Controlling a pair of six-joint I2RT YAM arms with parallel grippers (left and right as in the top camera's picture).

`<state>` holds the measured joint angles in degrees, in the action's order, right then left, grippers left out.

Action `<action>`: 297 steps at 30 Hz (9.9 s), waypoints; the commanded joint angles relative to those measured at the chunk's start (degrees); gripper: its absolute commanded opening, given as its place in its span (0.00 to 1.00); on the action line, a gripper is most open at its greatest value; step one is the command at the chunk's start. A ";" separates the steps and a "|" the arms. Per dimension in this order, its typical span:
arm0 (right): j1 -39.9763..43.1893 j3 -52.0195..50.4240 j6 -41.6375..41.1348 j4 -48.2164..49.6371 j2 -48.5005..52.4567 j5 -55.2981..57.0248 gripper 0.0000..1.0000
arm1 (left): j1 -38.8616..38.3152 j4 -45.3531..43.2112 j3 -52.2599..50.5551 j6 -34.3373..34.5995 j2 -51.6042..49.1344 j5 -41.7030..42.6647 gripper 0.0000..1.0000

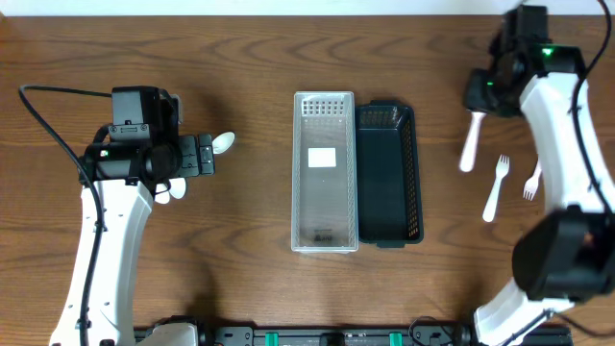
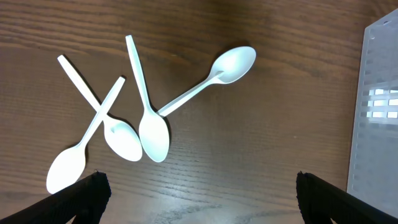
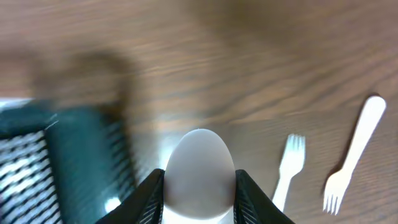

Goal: Pack container
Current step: 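Carry the spoon into the black basket and release it, then return the right gripper and grasp a white fork, then place the fork into the black basket beside the spoon, then move the right gripper back and grasp another white fork, then drop the second fork into the black basket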

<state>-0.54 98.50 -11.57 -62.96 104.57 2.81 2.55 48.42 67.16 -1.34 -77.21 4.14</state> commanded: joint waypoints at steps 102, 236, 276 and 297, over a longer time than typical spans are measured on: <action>17.40 -14.78 -2.54 7.08 18.14 -1.40 0.49 | 0.28 0.79 0.63 -0.33 -0.26 0.17 0.98; 29.73 -13.62 2.29 11.93 17.38 -1.81 0.54 | 0.28 0.81 0.63 -0.33 -0.26 0.17 0.98; 9.92 3.65 2.16 -0.33 -3.67 -1.79 0.02 | 0.28 1.46 0.63 -0.35 -0.26 0.17 0.98; -20.61 -7.13 -7.65 2.82 10.23 -1.79 0.01 | 0.28 1.46 0.63 -0.35 -0.26 0.17 0.98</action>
<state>-19.70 92.58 -17.85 -60.38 112.07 0.84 2.55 49.67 67.16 -1.34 -77.23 4.14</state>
